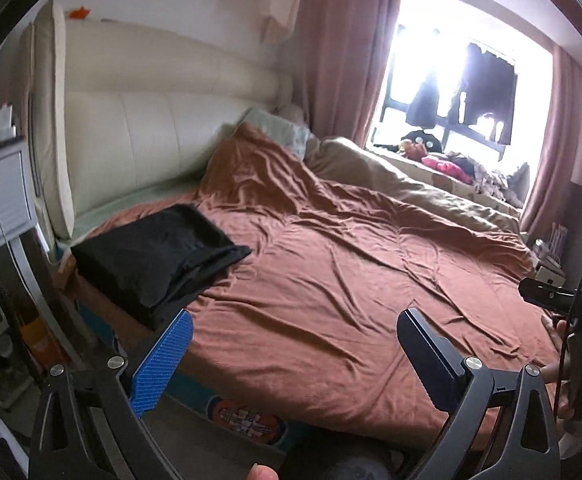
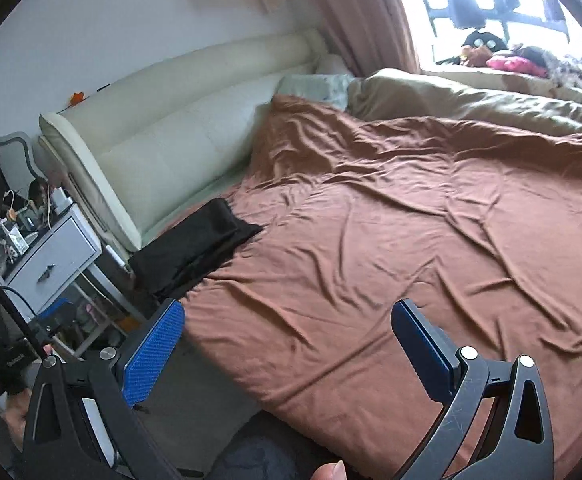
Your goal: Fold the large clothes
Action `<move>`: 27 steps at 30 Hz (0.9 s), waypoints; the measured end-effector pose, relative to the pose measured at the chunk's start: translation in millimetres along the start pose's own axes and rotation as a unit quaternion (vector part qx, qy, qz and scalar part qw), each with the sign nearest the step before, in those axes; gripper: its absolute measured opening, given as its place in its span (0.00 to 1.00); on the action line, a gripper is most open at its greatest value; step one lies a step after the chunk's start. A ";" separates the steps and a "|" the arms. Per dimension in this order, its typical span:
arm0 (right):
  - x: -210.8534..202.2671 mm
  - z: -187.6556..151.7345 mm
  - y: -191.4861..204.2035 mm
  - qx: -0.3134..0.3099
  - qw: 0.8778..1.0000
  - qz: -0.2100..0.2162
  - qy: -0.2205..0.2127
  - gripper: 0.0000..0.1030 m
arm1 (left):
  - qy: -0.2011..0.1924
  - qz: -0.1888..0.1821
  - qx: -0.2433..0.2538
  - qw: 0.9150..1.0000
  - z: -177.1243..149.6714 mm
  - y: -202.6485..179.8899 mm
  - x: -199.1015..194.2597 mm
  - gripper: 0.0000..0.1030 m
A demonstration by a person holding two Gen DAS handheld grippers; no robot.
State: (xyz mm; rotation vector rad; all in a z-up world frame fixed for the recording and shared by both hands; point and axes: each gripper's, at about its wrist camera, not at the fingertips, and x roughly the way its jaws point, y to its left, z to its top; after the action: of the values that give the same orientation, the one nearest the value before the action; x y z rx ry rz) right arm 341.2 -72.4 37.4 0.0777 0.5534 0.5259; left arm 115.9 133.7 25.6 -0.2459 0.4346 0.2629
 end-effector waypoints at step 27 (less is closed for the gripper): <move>-141.0 -118.8 56.7 -0.043 0.993 -0.073 -0.084 1.00 | -0.085 -0.076 0.045 0.992 -58.1 -30.8 -123.2 1.00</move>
State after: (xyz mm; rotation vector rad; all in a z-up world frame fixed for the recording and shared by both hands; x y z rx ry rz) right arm 151.7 -101.4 16.0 -0.0013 0.3680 0.3966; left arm -4.7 63.8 34.6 -0.1649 0.2576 0.1133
